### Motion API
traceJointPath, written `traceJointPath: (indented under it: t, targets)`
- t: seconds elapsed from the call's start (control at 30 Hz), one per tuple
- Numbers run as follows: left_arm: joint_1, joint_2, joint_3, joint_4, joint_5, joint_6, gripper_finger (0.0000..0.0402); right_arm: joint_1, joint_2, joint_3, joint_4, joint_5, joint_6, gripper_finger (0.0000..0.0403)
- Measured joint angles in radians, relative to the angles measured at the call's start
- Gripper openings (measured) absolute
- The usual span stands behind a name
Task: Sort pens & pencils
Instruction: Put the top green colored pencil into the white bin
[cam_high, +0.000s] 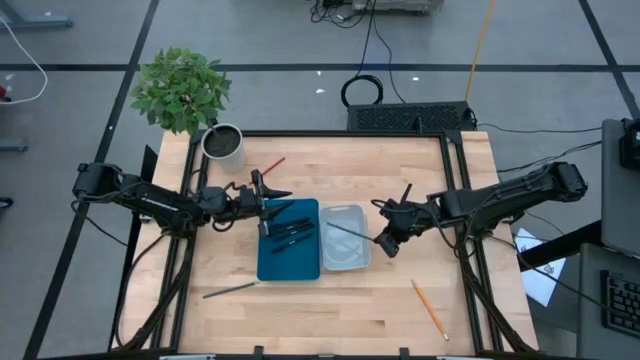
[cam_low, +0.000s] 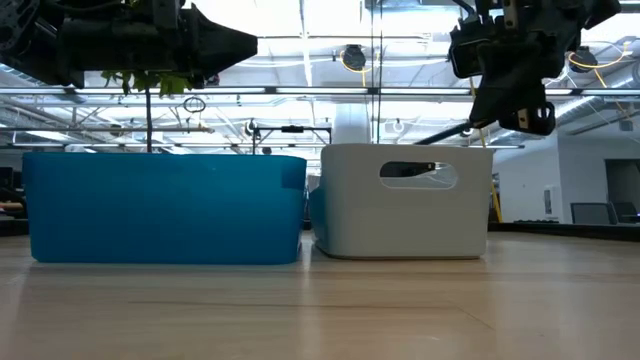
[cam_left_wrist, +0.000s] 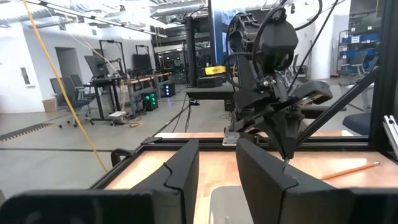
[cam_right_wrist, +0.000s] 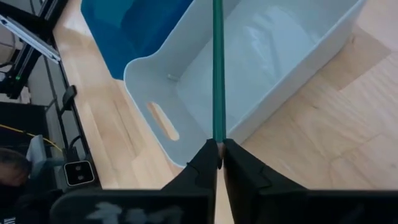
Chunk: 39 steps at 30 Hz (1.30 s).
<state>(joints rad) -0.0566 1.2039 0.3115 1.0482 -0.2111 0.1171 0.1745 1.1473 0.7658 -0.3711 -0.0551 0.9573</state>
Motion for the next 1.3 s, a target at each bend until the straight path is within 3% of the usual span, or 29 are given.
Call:
traceJointPath:
  t: [0.6,0.9,1.03,1.17,1.23,1.3]
  targets:
    - [0.000,0.000,0.000,-0.005,0.000,-0.014,0.0113,-0.004,0.000,-0.042,0.087,0.028,-0.084,0.0085]
    - [0.000,0.000,0.000,-0.007,0.000,-0.015,0.0113,-0.011,-0.047,-0.042,0.124,-0.006,-0.244,0.0115]
    - [0.000,0.000,0.000,-0.013,0.000,-0.015,0.0113,0.011,-0.091,-0.042,-0.046,-0.101,-0.333,0.0101]
    - [0.000,0.000,0.000,-0.013,0.000,-0.016,0.0113,0.073,-0.098,-0.043,-0.216,-0.106,-0.387,0.0039]
    - [0.000,0.000,0.000,-0.013,0.000,-0.017,0.0113,0.105,-0.079,-0.052,-0.182,-0.107,-0.422,0.0011]
    - [0.000,0.000,0.000,-0.007,0.000,-0.017,0.0113,0.130,-0.054,-0.079,-0.060,-0.107,-0.449,0.0008]
